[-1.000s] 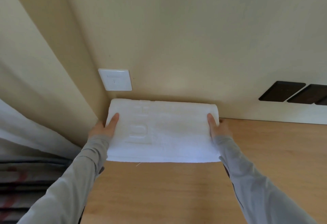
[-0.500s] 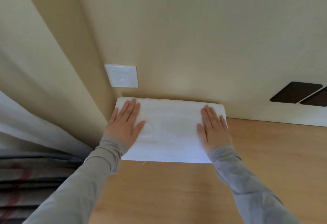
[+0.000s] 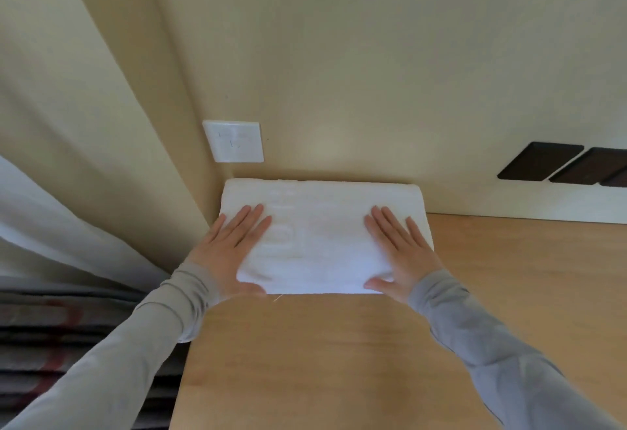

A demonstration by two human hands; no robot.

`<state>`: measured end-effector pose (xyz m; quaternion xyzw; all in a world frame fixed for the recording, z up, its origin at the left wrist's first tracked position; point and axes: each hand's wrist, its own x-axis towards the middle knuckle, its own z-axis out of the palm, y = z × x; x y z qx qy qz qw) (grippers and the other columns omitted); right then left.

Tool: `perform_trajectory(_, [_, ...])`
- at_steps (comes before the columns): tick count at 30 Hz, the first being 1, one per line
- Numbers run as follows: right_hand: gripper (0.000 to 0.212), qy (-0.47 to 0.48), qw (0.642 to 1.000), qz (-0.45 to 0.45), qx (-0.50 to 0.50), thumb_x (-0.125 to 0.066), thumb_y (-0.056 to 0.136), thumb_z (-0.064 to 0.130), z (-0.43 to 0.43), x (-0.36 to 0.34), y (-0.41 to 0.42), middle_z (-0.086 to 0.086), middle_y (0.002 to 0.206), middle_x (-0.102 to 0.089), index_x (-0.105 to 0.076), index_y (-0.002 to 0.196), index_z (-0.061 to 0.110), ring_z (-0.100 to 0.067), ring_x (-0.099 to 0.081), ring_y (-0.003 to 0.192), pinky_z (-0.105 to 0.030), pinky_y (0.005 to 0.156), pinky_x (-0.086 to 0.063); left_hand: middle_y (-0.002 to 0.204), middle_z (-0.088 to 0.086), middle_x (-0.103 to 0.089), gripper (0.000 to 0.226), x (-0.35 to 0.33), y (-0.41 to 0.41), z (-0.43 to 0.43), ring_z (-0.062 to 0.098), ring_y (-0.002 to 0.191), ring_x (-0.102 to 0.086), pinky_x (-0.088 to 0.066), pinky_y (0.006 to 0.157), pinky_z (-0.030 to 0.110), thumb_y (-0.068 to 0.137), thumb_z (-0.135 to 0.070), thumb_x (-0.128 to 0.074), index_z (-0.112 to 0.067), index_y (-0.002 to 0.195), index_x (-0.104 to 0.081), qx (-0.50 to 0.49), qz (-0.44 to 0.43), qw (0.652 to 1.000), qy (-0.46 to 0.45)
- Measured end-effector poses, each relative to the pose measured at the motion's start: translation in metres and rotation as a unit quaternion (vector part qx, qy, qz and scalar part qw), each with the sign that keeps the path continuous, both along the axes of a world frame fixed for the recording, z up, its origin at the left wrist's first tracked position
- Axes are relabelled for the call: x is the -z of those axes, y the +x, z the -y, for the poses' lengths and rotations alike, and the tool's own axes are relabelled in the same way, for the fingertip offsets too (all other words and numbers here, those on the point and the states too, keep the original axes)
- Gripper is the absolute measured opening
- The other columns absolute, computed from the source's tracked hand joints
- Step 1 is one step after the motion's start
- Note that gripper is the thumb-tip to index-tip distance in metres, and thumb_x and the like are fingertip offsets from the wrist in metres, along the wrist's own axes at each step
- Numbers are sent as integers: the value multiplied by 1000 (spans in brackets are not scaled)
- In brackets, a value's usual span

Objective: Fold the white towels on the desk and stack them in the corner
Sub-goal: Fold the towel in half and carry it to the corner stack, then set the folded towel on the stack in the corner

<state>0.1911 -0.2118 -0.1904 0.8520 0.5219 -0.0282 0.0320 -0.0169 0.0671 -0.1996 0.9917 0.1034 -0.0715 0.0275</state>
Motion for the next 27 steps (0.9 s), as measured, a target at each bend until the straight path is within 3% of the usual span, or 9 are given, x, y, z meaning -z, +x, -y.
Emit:
perform_trajectory(3, [118, -46, 998, 14, 43, -67, 77, 49, 16, 7, 8, 3, 148, 33, 29, 138, 18, -15, 24, 141, -31, 115, 10, 140, -11, 47, 129, 6, -7, -10, 10, 131, 39, 17, 111, 33, 70, -54, -69, -27, 131, 41, -14, -38, 999, 26])
perform_trajectory(8, [117, -97, 992, 19, 75, -67, 80, 44, 12, -2, 9, 2, 150, 30, 27, 141, 12, -13, 22, 140, -32, 115, 6, 140, -8, 47, 131, -1, 1, -12, 12, 130, 38, 15, 111, 36, 71, -49, -71, -27, 126, 47, -17, -81, 996, 36])
perform_trajectory(13, [105, -97, 989, -30, 112, -59, 84, 49, 10, -25, -9, 1, 155, 23, 19, 146, 15, -15, 16, 144, -34, 117, 6, 140, -5, 46, 114, -29, 4, -2, 16, 137, 31, 12, 115, 40, 77, -68, -50, -23, 136, 37, -20, -120, 992, 34])
perform_trajectory(18, [77, 2, 987, -76, 145, -40, 95, 45, 18, -34, -49, 2, 157, 13, 7, 149, 15, -12, 12, 144, -28, 115, 9, 153, -3, 27, 75, -52, 18, 45, 17, 144, 15, 7, 116, 36, 94, -55, -27, -23, 147, 15, -17, -46, 999, 6])
perform_trajectory(22, [68, 73, 970, -126, 195, -32, 97, 49, 26, -44, -70, 5, 158, 0, -2, 149, 18, -10, -3, 145, -24, 115, -2, 156, -6, 18, 66, -68, 38, 86, 14, 144, 11, 6, 117, 34, 96, -52, -23, -25, 149, 5, 10, -31, 999, -35])
perform_trajectory(27, [63, 120, 959, -74, 244, -29, 97, 48, 46, -79, -53, 2, 155, -17, -11, 149, 17, -17, -22, 140, -30, 115, -19, 158, -6, 10, 62, -109, 87, 133, 14, 145, 5, 1, 118, 35, 98, -49, -23, -24, 149, 1, 63, 17, 998, -20])
